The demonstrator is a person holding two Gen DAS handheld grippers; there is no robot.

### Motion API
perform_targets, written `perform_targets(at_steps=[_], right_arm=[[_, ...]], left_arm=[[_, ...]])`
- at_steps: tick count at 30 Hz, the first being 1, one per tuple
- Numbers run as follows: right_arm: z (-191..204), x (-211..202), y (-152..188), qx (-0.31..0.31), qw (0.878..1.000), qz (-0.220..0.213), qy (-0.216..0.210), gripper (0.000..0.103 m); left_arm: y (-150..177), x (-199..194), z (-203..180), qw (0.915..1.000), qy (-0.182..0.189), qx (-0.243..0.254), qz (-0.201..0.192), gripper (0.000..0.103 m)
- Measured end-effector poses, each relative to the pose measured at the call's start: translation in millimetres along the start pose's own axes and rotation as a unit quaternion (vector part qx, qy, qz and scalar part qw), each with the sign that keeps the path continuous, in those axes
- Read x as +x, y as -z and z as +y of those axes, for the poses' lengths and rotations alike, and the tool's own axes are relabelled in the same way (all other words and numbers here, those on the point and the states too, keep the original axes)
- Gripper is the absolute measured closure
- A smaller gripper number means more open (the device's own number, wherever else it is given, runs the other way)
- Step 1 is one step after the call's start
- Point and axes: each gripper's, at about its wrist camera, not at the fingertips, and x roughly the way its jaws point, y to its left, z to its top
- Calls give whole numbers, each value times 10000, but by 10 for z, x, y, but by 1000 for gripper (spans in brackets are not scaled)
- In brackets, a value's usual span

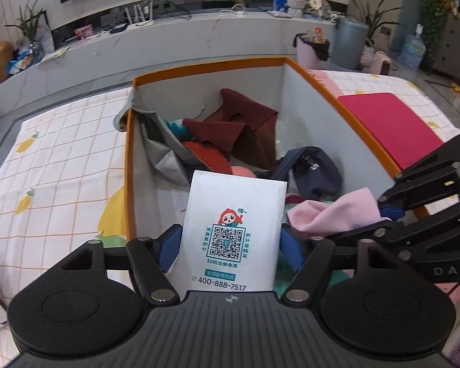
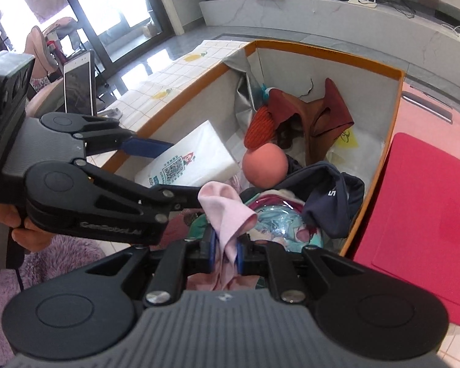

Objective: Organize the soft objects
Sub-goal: 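Open the left tool to drop the white packet into the box while the right tool holds the pink cloth, then lower the pink cloth into the box and open the right tool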

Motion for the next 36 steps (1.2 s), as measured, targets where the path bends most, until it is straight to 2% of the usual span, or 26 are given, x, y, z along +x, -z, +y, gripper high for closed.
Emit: perform_targets(at_steps=[5, 8, 9, 12, 13, 16, 17, 19, 21, 24, 28, 31, 36], right_arm=[[19, -26, 3, -33, 10000, 26, 59, 92], [25, -33, 2, -33, 10000, 39, 86, 92], [30, -33, 2, -39, 9999, 48, 86, 92], [44, -29, -2, -89, 9999, 70, 131, 92], [38, -26, -2, -67, 9998, 69, 150, 92], [25, -27, -6, 2, 9999, 76, 105, 92], [29, -26, -8, -6, 9999, 84, 114, 92], [40, -22, -8, -36, 9999, 108, 114, 92], [44, -19, 2, -36, 9999, 115, 92, 92], [48, -23, 11, -49, 9999, 113, 78, 91], [27, -44, -11, 25, 9999, 84, 109, 90], [0, -84, -62, 38, 9999, -6, 144, 90], [-82, -122, -297, 48, 9987, -98, 490, 90]], left_arm=[[39, -78, 41, 9997, 180, -26, -161, 20], [49, -192, 110, 9972, 522, -229, -482, 17], [28, -199, 105, 9973, 503, -209, -483, 17], [-26, -115, 18, 9998, 101, 106, -118, 17], [-24, -106, 3, 9998, 88, 143, -130, 16], [-27, -153, 17, 9978, 513, 171, -378, 13], [-38, -155, 10, 9975, 516, 234, -413, 13], [-59, -134, -12, 9981, 297, 325, -442, 12], [-75, -135, 14, 9981, 202, 199, -551, 10], [-89, -148, 106, 9971, 382, -71, -659, 10], [-89, -176, 213, 9960, 323, -339, -760, 10], [-92, -239, 277, 9956, 145, -427, -822, 10], [-114, -394, 262, 9898, 9, -690, -1242, 10]])
